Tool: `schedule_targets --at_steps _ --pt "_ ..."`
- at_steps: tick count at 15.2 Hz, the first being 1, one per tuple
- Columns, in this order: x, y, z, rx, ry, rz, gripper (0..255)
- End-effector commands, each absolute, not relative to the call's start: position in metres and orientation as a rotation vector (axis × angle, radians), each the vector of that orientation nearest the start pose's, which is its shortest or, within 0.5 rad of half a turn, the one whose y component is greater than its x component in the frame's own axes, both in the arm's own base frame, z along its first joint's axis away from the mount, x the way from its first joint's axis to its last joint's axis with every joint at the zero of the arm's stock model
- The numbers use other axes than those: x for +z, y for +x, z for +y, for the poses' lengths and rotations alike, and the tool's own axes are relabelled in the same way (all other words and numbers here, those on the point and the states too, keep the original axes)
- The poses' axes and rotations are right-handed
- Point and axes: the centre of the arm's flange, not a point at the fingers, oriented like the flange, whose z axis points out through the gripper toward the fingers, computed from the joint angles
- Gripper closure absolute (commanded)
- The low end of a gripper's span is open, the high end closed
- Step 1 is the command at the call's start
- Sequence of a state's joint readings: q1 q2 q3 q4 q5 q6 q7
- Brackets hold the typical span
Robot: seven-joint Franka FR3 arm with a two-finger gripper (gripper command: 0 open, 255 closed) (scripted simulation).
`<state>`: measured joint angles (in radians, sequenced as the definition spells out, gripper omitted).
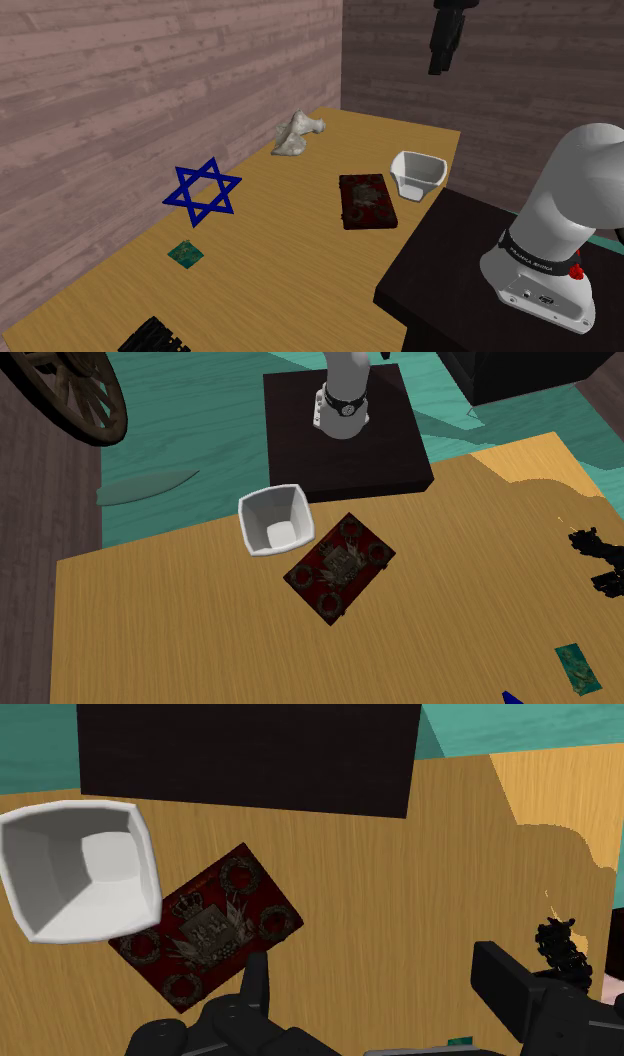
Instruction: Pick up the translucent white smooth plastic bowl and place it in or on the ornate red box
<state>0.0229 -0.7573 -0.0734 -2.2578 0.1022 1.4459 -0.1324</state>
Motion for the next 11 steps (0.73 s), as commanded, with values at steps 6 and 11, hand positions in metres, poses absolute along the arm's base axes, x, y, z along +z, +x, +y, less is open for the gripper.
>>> schedule_targets --at_steps 6,11 --pt "0.555 0.299 -0.023 0.054 -3.030 -0.192 0" --pt "0.494 0.298 -0.038 0.044 -3.079 -0.216 0"
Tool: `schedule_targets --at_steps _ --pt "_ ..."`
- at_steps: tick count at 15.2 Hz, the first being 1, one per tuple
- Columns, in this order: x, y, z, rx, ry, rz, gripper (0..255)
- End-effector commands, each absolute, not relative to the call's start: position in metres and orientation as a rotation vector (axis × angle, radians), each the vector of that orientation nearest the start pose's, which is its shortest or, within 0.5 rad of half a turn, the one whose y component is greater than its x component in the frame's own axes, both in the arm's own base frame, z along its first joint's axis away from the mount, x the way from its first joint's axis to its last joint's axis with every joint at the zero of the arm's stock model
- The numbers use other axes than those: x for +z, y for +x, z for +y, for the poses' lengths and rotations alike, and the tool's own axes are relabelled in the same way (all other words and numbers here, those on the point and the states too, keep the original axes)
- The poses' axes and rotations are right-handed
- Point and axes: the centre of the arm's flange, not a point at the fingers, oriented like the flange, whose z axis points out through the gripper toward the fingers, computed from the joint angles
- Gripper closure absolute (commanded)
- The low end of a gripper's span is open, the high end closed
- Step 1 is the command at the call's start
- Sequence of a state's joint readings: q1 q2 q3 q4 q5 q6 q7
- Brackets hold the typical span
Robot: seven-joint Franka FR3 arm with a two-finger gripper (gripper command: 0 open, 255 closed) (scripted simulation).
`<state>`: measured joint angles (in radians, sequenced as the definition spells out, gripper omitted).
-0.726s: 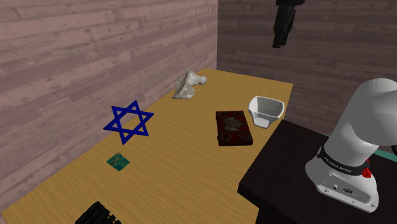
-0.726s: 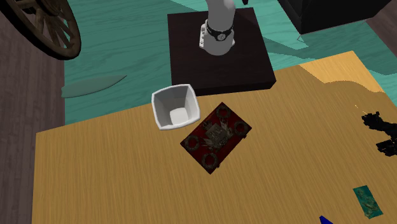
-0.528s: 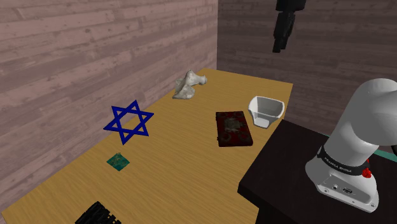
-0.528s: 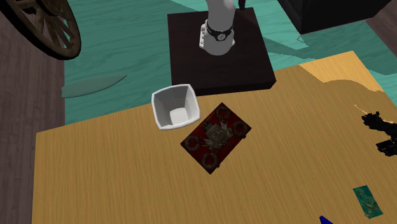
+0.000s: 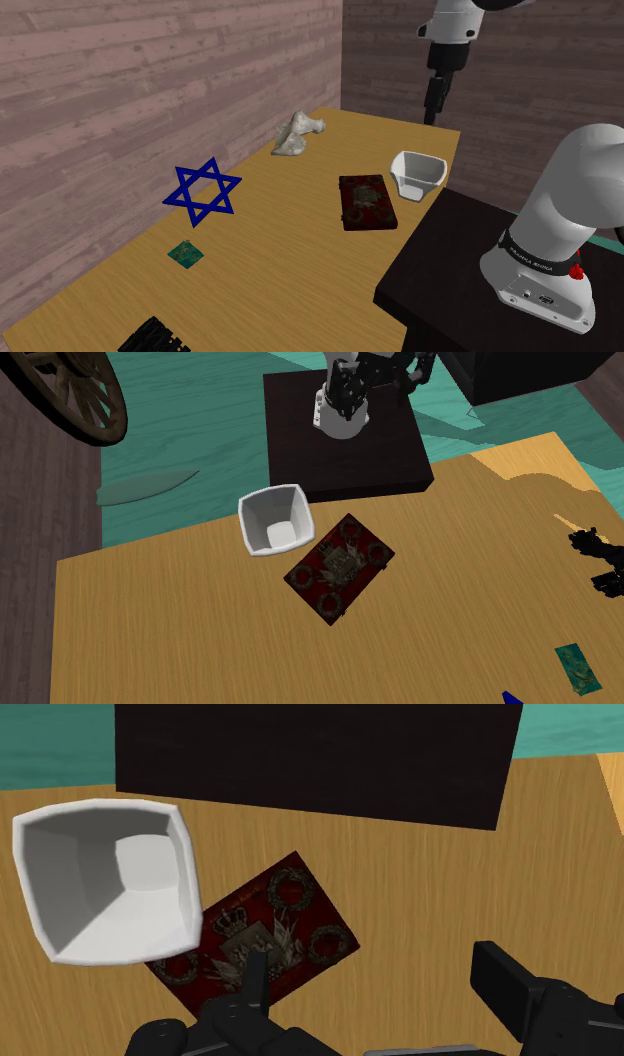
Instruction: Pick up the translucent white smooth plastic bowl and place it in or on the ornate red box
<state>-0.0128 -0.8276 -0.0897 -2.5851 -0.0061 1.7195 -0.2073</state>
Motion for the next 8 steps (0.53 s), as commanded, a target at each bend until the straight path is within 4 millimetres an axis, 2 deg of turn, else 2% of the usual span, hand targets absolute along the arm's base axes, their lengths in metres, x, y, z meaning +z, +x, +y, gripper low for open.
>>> schedule_targets --at_steps 1,8 --pt "0.482 0.297 -0.042 0.041 -3.089 -0.221 0" --pt "0.398 0.297 -0.068 0.026 -3.158 -0.256 0"
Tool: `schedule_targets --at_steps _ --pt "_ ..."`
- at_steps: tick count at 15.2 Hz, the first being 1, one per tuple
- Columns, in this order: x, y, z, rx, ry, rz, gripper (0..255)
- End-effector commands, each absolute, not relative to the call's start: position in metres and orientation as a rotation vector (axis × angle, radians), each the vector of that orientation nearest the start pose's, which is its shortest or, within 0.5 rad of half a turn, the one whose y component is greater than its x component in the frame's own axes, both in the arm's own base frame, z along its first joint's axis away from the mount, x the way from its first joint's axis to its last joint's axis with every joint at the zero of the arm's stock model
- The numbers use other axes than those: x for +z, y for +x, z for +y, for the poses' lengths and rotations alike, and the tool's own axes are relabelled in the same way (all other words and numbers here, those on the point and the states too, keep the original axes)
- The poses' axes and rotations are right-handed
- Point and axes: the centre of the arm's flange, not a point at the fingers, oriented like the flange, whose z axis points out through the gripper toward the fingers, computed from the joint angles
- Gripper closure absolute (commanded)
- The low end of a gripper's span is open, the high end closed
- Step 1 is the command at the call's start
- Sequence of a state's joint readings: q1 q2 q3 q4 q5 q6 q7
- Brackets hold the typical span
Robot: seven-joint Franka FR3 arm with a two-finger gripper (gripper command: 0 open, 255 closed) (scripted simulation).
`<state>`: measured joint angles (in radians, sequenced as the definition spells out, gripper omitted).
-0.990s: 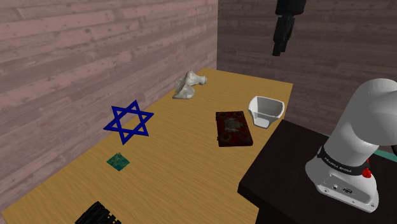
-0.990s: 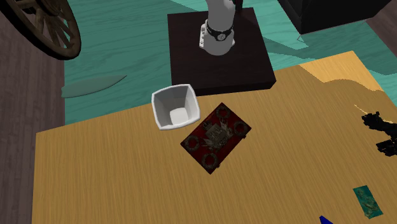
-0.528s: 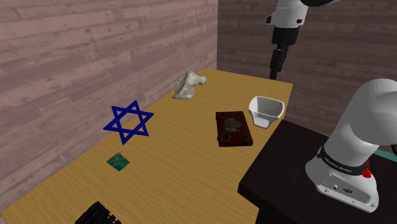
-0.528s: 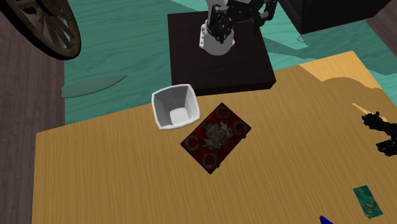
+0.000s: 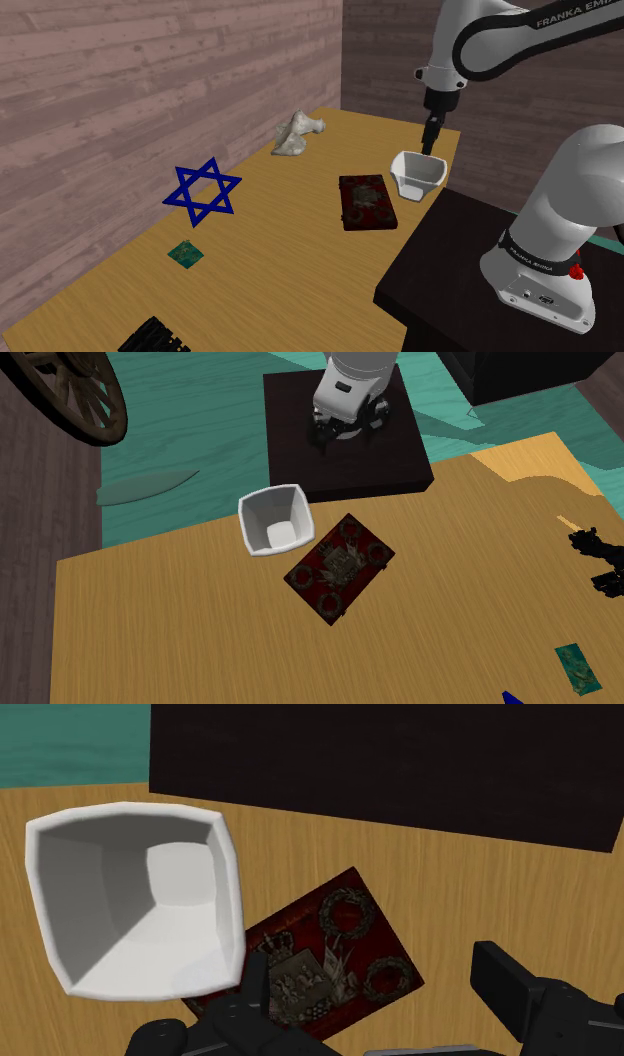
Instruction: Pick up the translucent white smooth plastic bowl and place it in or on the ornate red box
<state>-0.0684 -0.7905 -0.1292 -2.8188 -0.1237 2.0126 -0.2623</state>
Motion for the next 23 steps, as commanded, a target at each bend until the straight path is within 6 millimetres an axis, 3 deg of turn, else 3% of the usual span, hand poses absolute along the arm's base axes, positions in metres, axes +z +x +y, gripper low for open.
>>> schedule_targets --at_steps 1,12,20,23 --pt "0.386 0.297 -0.073 0.023 -3.168 -0.261 0" --pt "0.258 0.300 -0.128 -0.003 -3.275 -0.319 0" --pt "0.217 0.300 -0.134 -0.003 -3.276 -0.320 0" --pt "0.217 0.300 -0.134 -0.003 -3.276 -0.320 0"
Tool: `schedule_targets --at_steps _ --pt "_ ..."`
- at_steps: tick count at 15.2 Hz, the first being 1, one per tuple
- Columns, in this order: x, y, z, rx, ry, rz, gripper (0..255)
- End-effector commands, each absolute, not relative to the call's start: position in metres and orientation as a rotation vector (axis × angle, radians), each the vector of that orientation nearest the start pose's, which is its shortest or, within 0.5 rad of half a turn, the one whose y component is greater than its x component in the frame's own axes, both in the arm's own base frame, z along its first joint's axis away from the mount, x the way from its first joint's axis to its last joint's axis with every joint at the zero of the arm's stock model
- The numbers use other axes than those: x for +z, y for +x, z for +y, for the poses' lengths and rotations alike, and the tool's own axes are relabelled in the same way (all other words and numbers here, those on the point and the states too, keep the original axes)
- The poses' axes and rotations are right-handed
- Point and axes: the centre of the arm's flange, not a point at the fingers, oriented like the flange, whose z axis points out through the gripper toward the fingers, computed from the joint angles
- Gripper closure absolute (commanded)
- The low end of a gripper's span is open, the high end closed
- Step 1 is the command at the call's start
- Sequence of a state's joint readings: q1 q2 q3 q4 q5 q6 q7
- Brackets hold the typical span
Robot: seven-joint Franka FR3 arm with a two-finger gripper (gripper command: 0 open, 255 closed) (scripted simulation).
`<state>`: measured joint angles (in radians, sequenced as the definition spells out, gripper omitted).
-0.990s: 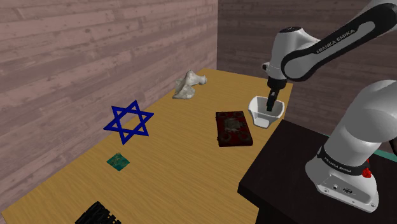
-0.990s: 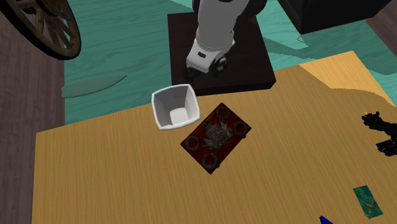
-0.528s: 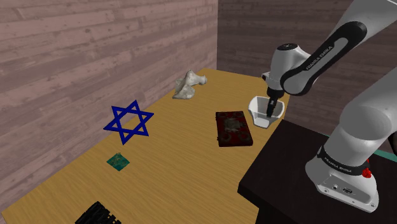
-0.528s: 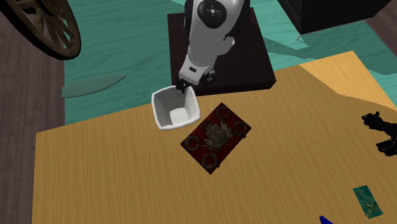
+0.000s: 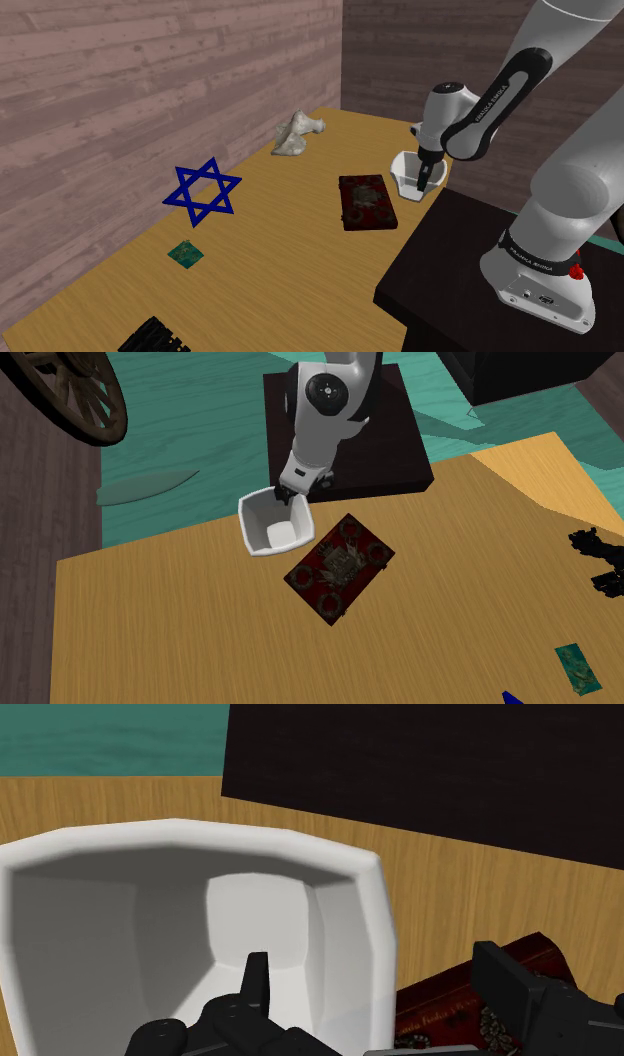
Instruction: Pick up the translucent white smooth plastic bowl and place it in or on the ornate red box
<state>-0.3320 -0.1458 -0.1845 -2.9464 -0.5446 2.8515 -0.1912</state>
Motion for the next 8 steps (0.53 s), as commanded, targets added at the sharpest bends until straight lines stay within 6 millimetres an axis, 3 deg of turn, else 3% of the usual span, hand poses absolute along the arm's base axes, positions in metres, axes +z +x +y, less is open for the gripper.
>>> schedule_targets --at_steps 1,5,6,8 --pt "0.2174 0.3003 -0.1344 -0.003 -3.276 -0.320 0" --pt "0.2175 0.3003 -0.1344 -0.003 -3.276 -0.320 0" --pt "0.2175 0.3003 -0.1344 -0.003 -3.276 -0.320 255" --pt "0.2175 0.3003 -0.1344 -0.003 -3.276 -0.320 255"
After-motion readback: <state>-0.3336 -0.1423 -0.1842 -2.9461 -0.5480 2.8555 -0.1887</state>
